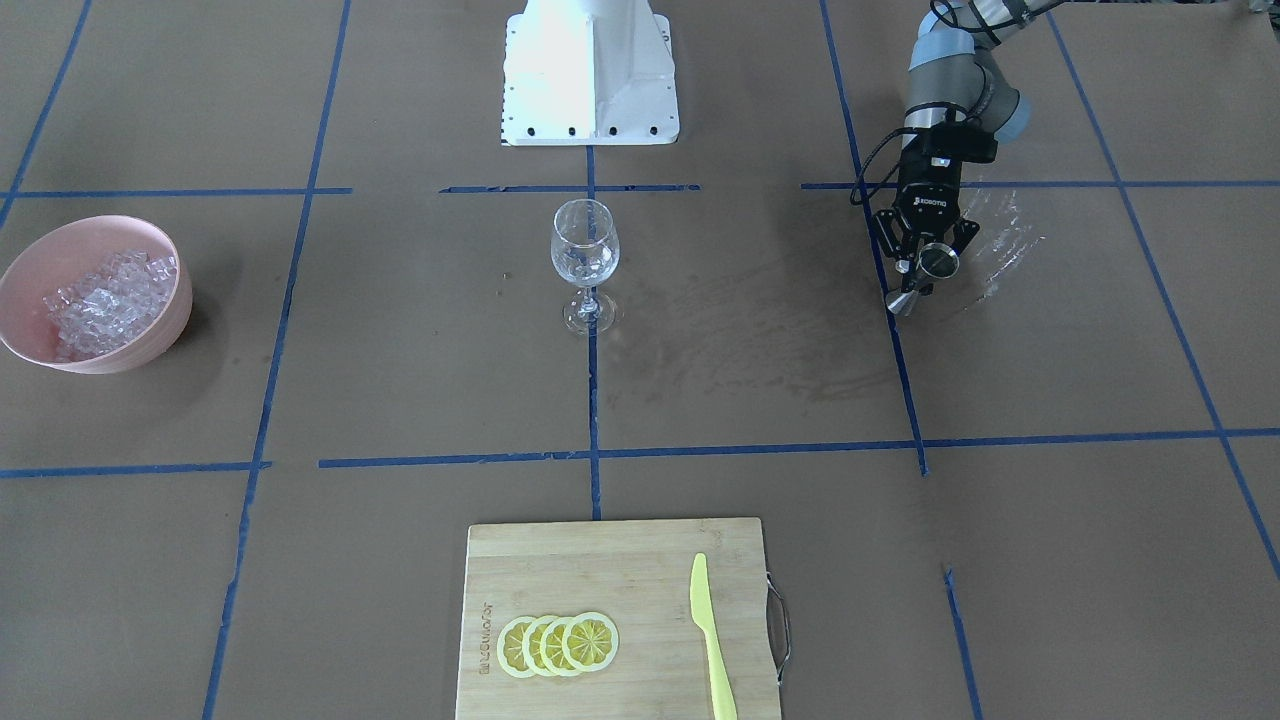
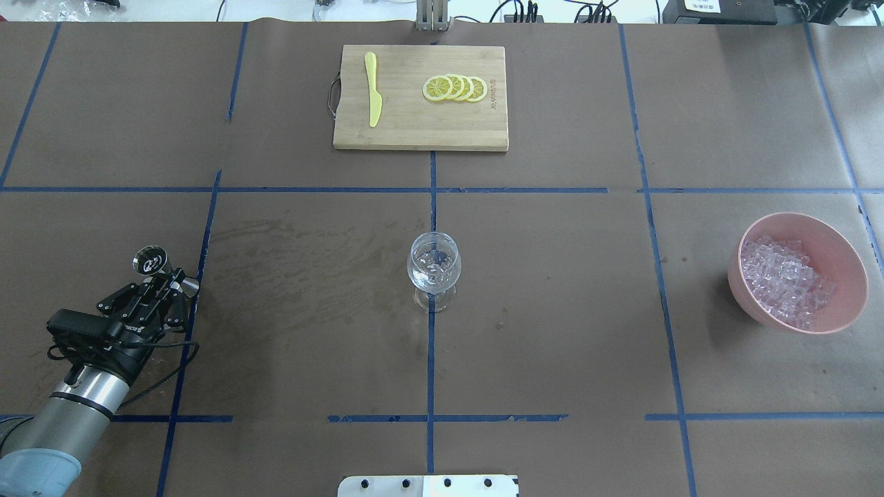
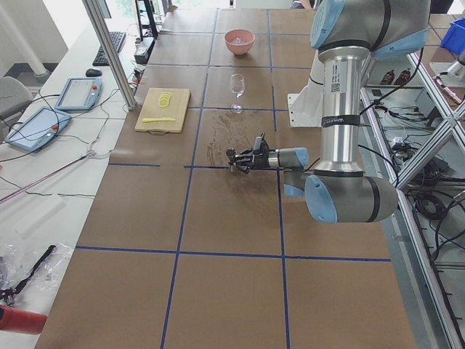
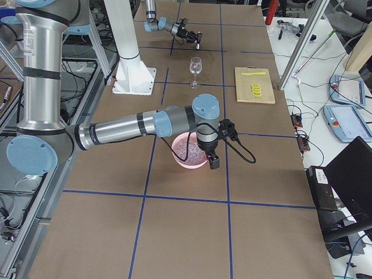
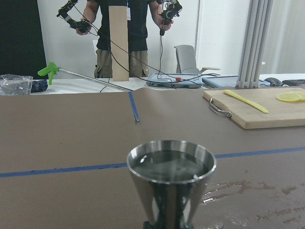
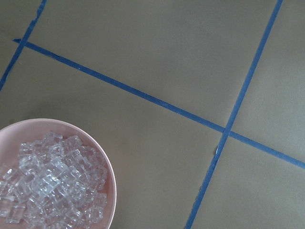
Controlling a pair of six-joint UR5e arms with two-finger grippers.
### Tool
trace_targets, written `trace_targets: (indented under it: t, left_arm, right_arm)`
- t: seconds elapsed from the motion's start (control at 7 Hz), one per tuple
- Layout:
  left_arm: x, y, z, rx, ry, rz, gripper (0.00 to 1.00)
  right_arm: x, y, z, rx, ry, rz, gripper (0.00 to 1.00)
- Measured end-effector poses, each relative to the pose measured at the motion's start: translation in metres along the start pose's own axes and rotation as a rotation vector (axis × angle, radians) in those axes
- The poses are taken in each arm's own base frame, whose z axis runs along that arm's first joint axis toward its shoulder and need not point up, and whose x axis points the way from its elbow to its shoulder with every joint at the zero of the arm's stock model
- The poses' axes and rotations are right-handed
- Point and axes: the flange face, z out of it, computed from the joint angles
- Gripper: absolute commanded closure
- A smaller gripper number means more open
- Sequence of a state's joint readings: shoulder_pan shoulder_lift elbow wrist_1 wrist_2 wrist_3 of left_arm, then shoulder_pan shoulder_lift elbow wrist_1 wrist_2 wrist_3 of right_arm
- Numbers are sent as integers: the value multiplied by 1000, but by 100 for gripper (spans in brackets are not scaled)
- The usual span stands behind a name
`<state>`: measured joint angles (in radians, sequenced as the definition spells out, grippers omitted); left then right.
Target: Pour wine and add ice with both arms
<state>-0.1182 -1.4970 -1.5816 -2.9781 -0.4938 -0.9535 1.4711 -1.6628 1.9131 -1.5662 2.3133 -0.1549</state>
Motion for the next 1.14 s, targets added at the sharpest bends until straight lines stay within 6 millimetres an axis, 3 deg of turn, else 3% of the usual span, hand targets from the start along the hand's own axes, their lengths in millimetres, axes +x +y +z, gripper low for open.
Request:
trace_targets:
  t: [0.29,0.57,1.14]
  left_arm:
    - [24,-30,-2,28,31,44,100]
    - [70,-59,4,71,74,20,100]
    - [118,-90,30,56,171,-39,100]
  right_arm:
    - [0,0,0,-1,0,0,0]
    - [1,0,1,-2,0,0,0]
    - [2,0,2,-3,1,1,0]
